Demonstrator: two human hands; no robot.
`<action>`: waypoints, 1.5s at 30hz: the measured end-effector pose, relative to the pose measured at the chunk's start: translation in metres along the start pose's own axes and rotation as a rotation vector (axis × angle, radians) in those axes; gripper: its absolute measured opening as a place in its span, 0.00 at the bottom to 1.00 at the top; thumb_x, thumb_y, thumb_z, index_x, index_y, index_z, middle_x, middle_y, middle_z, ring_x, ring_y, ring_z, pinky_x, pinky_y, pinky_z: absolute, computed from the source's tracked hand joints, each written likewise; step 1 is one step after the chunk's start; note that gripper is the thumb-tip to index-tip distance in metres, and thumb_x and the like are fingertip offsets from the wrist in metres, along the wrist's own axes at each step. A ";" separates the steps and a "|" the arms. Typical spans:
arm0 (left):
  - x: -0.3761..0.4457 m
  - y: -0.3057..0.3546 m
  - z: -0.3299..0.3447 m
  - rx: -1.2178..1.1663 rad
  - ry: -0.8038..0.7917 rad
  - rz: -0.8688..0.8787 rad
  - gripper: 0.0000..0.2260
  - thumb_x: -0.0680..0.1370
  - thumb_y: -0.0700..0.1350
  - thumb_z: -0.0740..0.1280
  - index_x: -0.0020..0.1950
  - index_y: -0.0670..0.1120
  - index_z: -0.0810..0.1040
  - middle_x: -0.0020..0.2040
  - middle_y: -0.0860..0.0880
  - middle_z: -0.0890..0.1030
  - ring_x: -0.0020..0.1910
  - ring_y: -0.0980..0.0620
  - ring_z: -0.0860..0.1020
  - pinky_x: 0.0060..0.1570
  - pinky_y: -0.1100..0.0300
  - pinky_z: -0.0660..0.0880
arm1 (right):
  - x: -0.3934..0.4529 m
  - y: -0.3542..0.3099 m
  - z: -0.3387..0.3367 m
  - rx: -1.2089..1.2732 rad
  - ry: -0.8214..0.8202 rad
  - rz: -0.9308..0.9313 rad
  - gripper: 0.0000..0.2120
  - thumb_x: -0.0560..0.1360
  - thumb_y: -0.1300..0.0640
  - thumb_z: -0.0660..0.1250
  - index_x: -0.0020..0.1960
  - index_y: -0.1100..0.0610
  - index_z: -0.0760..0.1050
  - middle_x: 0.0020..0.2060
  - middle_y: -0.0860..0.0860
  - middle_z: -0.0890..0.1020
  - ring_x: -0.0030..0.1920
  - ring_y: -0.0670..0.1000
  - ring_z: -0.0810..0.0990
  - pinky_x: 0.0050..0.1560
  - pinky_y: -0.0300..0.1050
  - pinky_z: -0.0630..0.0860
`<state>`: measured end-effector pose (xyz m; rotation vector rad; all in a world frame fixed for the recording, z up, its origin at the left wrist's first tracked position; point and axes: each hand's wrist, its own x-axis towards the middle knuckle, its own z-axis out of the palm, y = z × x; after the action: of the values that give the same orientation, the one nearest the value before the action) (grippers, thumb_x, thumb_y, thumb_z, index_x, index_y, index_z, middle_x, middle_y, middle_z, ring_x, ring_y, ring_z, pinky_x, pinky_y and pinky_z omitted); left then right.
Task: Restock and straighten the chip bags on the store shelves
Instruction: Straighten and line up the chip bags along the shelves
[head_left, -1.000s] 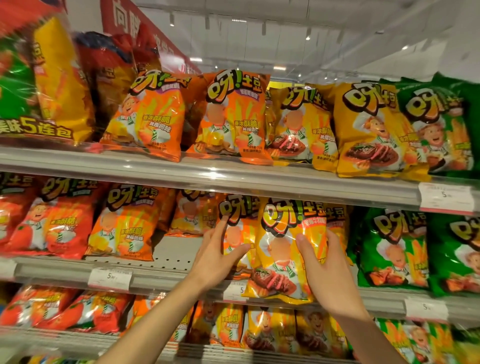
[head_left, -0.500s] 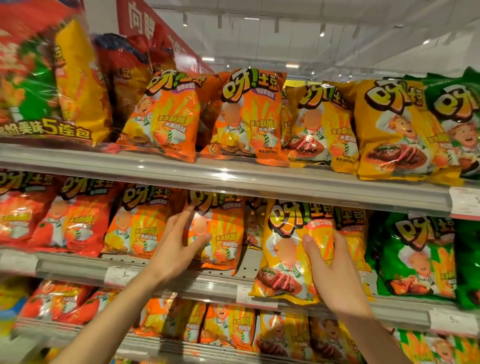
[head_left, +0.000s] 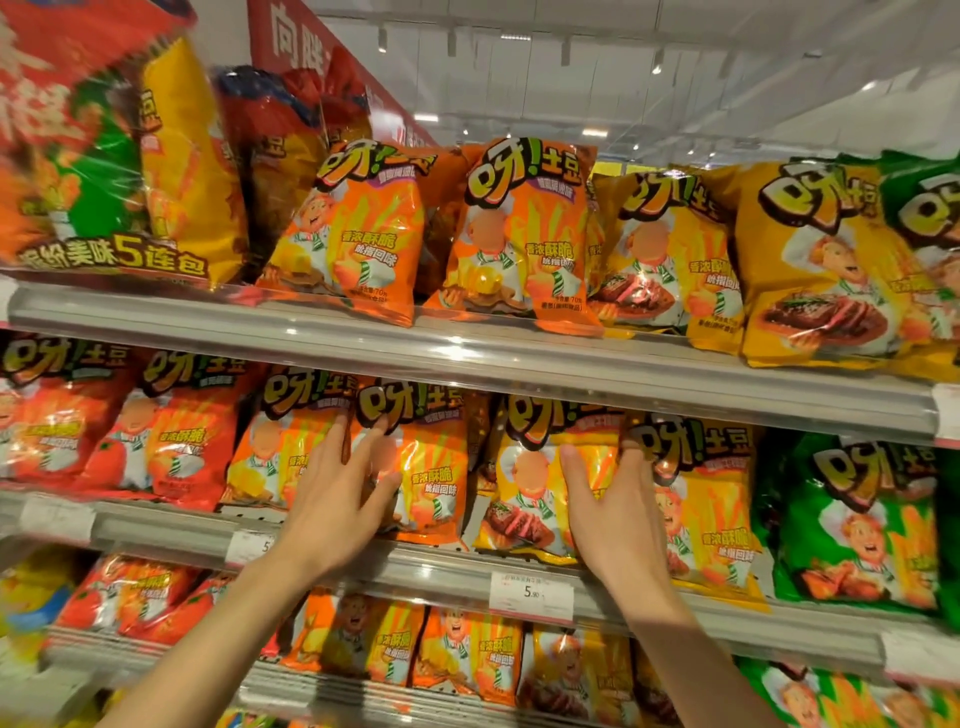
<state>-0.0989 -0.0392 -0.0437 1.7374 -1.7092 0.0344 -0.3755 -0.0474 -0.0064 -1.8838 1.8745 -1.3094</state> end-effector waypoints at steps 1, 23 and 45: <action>-0.001 -0.001 0.002 0.042 0.041 0.024 0.29 0.81 0.65 0.51 0.80 0.55 0.60 0.81 0.40 0.54 0.80 0.40 0.53 0.73 0.42 0.60 | 0.001 0.000 0.006 -0.038 -0.002 -0.005 0.38 0.79 0.32 0.54 0.76 0.60 0.59 0.71 0.57 0.70 0.67 0.59 0.73 0.57 0.51 0.72; -0.015 0.001 0.052 0.300 0.114 0.210 0.29 0.83 0.64 0.46 0.82 0.56 0.45 0.83 0.44 0.42 0.81 0.44 0.40 0.76 0.42 0.46 | -0.008 0.019 0.038 -0.615 -0.018 -0.407 0.34 0.82 0.35 0.42 0.80 0.54 0.57 0.75 0.58 0.65 0.76 0.62 0.60 0.77 0.62 0.53; -0.058 0.054 0.032 -0.098 0.173 0.102 0.29 0.81 0.63 0.56 0.81 0.59 0.55 0.81 0.54 0.55 0.80 0.53 0.54 0.74 0.49 0.60 | -0.048 0.044 0.006 -0.046 -0.052 -0.298 0.37 0.77 0.27 0.47 0.79 0.39 0.36 0.80 0.40 0.38 0.79 0.42 0.38 0.79 0.47 0.45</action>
<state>-0.1688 0.0014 -0.0717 1.5289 -1.6437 0.1398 -0.3946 -0.0163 -0.0607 -2.2670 1.6590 -1.2918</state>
